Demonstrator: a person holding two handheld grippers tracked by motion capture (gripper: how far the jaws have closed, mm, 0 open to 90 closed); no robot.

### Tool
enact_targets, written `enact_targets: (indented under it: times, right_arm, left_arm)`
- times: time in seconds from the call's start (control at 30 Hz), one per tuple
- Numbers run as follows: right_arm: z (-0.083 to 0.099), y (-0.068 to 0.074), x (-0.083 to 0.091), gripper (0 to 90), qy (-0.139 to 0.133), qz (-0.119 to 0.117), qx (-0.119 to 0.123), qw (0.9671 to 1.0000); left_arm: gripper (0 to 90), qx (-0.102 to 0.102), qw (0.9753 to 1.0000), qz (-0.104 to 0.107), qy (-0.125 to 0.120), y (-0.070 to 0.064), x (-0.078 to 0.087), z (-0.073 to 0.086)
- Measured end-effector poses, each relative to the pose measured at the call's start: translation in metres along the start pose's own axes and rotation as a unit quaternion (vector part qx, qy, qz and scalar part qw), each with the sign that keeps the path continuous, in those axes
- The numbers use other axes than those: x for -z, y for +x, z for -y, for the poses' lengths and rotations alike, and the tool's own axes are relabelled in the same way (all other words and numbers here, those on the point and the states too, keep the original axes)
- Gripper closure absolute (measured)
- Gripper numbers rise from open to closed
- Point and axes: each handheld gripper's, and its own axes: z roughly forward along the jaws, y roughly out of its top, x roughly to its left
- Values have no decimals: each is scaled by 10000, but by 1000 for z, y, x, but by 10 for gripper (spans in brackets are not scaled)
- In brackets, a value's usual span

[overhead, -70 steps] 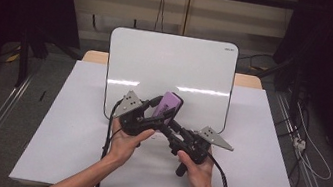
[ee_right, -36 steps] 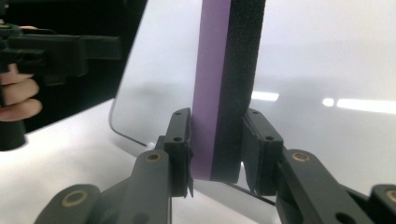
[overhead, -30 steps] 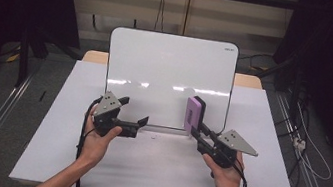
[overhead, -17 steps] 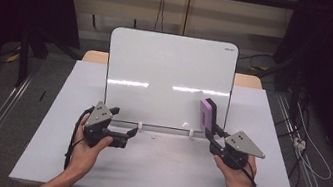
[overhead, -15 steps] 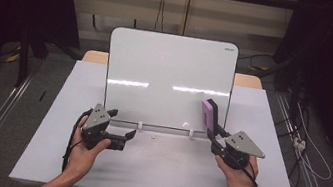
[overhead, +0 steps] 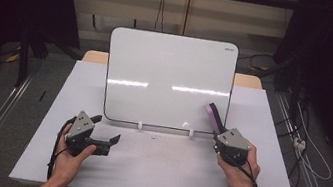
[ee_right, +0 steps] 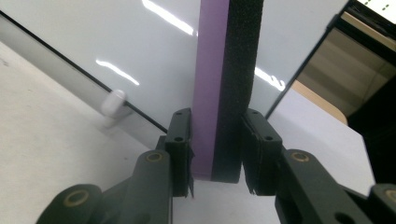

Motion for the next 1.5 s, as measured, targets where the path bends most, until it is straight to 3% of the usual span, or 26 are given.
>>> enact_targets:
  times: [0.17,0.5,0.8,0.9,1.0,1.13,1.3,1.4,1.5]
  right_arm:
    - [-1,0,-6,672,283,80,43,9996]
    - [-7,-1,-12,665,252,3,37,9997]
    - [-2,-7,-11,637,96,-119,-263,9995]
    - [0,-9,-10,583,28,-223,-423,9989]
    - [2,-11,-9,507,-45,-303,-560,9980]
    - [4,-14,-6,346,-229,-419,-916,9946]
    - [8,-20,-2,177,-475,-662,-1406,9867]
    - [13,-23,2,114,-568,-782,-1630,9819]
    - [18,-26,6,81,-610,-762,-1737,9799]
  left_arm:
    - [76,24,9999,-104,12,5,-1,2]
    - [77,63,9999,-148,-31,7,0,3]
    - [76,152,9995,-256,-71,12,3,4]
    - [76,224,9993,-297,-104,13,4,3]
    - [75,130,9994,-308,-105,15,4,2]
    - [72,34,9993,-336,-147,13,5,-1]
    - [66,-2,9993,-357,-98,12,7,-3]
    - [74,175,9989,-441,-14,14,9,0]
    - [76,353,9983,-467,3,17,11,2]
